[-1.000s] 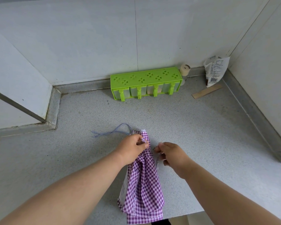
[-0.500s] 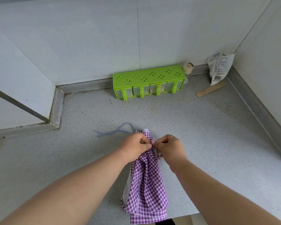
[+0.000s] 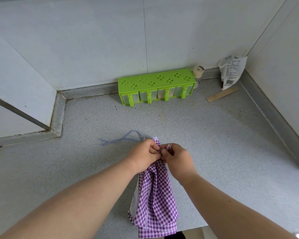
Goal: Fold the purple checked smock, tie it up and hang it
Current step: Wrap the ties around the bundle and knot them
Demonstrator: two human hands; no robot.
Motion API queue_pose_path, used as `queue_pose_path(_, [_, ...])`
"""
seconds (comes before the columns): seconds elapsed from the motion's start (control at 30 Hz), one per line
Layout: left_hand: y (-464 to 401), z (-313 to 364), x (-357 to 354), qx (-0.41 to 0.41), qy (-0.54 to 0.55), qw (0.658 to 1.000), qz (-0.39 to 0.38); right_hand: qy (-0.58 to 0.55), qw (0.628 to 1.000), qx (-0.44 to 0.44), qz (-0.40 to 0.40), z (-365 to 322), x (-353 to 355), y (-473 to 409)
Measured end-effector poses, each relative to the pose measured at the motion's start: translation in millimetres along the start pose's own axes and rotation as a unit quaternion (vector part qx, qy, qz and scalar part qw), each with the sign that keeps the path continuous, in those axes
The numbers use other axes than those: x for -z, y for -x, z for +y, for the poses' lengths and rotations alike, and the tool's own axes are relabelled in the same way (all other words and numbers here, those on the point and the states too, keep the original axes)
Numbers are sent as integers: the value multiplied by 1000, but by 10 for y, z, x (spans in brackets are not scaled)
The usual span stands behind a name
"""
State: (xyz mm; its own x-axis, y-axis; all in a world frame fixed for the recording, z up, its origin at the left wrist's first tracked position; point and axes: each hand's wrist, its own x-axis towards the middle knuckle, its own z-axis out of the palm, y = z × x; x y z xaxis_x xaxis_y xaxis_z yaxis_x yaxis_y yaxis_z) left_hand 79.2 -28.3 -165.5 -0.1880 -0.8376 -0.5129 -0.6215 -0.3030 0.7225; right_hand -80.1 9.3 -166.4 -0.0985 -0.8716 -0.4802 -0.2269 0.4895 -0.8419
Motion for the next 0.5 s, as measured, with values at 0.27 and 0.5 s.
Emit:
queue_pose_path(0.27, [-79,59,29,-10,-54,998,-41,176,981,44,-67,-107,152,19])
queue_pose_path(0.5, [-94,72,15,-24,-88,995,-44,262,958,84,-76,-127,232,-16])
